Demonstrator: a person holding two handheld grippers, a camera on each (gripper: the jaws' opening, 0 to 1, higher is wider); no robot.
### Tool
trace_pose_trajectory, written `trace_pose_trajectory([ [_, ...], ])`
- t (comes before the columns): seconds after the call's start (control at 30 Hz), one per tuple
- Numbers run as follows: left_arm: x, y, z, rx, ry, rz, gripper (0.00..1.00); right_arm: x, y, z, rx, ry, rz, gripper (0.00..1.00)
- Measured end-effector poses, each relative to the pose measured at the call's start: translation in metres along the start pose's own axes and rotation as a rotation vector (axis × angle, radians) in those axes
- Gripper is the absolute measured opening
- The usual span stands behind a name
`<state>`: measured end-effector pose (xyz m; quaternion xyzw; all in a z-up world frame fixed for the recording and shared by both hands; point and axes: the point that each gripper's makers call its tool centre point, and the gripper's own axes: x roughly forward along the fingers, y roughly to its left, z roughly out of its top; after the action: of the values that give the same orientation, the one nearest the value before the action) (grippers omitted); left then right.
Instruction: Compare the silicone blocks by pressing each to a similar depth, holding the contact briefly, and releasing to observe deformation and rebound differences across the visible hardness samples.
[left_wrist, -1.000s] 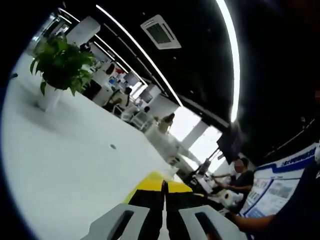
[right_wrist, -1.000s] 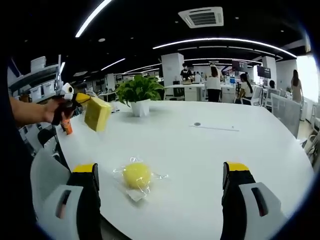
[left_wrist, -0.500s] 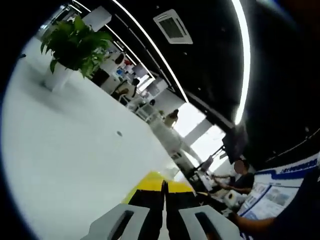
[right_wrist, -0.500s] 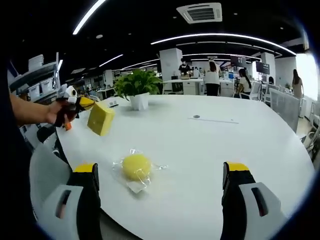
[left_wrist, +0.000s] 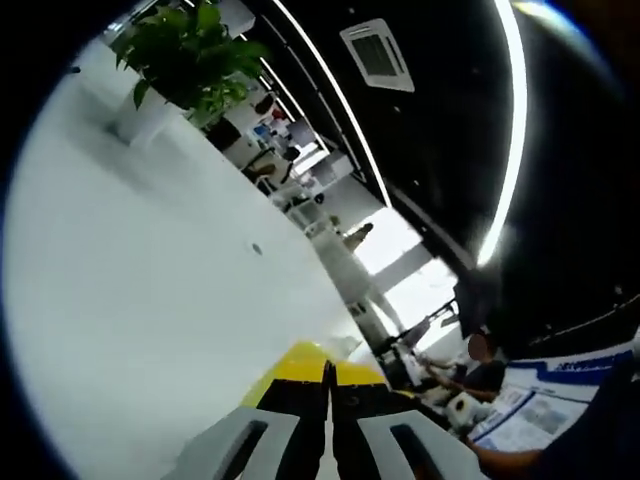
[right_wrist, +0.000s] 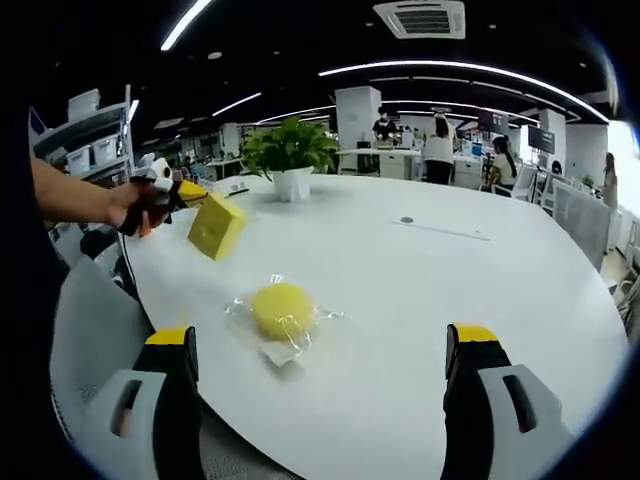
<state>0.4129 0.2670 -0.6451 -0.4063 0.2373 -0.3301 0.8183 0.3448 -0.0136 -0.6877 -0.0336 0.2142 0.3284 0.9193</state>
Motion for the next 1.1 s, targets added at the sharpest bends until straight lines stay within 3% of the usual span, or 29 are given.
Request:
trace_pose_trajectory([
  [0.33,0.003,0.029,-0.01,-0.058,0.025,0.041,0.0,0.0,0.001,-0.005,0.021,0.017,-0.006,0.97],
  [0.47,0.002,0.048,-0.014,-0.054,0.038,0.097,0.0,0.0,0.001,-0.006,0.028,0.021,-0.01,0.97],
  [0.6,-0.003,0.074,-0.012,0.037,0.032,0.205,0.0,0.0,0.003,-0.008,0.037,0.026,-0.01,0.97],
  [0.67,-0.002,0.075,-0.013,0.052,0.035,0.196,0.0,-0.001,0.003,-0.009,0.044,0.03,-0.01,0.97],
  [0.9,-0.002,0.101,-0.02,0.292,0.149,0.275,0.0,0.0,0.002,-0.012,0.049,0.038,-0.01,0.97],
  [1.1,0.0,0.116,-0.021,0.356,0.179,0.312,0.0,0.0,0.0,-0.011,0.054,0.039,-0.014,0.97],
])
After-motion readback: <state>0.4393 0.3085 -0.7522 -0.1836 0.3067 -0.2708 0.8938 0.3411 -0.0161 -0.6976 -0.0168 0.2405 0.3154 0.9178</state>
